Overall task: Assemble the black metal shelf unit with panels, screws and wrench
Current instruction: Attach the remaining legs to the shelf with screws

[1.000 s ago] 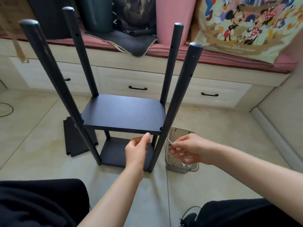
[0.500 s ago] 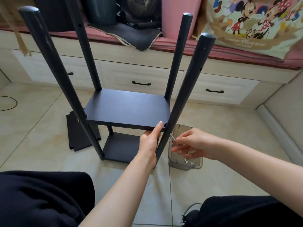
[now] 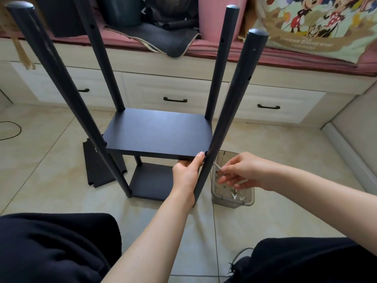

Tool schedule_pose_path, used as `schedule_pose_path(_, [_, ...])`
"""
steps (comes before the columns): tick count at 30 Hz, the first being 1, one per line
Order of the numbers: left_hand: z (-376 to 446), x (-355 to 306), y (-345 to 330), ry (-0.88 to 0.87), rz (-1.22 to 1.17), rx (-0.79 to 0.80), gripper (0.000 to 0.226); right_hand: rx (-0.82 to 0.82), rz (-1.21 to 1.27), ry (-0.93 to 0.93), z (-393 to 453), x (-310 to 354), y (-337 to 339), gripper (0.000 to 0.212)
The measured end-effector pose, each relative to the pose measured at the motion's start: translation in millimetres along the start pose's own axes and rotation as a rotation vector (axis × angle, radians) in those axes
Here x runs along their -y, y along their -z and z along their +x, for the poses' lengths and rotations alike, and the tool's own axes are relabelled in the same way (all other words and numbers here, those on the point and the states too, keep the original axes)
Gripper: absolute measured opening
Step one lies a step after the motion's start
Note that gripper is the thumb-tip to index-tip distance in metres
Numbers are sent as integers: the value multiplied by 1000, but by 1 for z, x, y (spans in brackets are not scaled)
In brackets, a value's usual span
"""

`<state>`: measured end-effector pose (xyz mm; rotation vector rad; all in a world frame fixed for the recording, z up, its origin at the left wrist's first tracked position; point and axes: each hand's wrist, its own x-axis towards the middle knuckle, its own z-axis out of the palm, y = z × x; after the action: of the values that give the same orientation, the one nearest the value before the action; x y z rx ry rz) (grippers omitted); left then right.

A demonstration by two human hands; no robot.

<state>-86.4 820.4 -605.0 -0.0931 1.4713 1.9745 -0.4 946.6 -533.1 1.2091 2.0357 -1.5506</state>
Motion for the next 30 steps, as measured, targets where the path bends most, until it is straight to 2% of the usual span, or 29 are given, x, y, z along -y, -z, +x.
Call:
schedule_pose_path(15, [1,-5,4,109,-64,0,15,-19,59,8,4,4,-5,18])
schedule_pose_path(25, [1,-7,2,88,-68,22,10,-46,46,36,6,10,-8,22])
schedule_pose_path(30, [3,-6,1,86,-53,6,10,-90,-43,86,11,10,-10,21])
